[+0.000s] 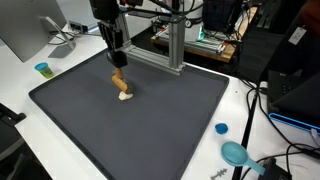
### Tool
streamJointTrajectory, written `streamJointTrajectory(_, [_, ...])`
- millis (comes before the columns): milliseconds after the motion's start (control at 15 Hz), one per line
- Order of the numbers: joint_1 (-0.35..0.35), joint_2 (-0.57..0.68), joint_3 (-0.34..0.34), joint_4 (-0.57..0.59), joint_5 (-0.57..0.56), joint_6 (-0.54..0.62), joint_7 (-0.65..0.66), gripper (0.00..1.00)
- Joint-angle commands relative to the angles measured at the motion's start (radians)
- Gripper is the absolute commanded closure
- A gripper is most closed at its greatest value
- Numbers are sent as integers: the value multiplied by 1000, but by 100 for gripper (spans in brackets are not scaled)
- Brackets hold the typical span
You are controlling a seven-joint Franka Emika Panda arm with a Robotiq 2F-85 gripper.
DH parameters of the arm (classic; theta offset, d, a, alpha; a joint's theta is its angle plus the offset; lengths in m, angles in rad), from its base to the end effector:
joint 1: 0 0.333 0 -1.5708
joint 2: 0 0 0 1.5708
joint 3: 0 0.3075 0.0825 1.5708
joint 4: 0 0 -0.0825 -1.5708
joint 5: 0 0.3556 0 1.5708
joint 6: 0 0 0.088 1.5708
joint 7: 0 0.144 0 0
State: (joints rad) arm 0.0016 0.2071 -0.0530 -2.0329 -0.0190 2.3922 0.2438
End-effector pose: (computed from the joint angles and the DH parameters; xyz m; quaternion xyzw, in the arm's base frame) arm 0.5821 -0.0299 0.3323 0.9872 -0.1393 0.0770 0.0050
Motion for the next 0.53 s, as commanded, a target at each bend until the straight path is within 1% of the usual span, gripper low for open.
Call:
streamJointTrajectory(0, [-4, -23, 6, 7, 18, 0, -13, 79])
streamJointTrajectory(467, [13, 29, 10, 17, 13, 64, 37, 79])
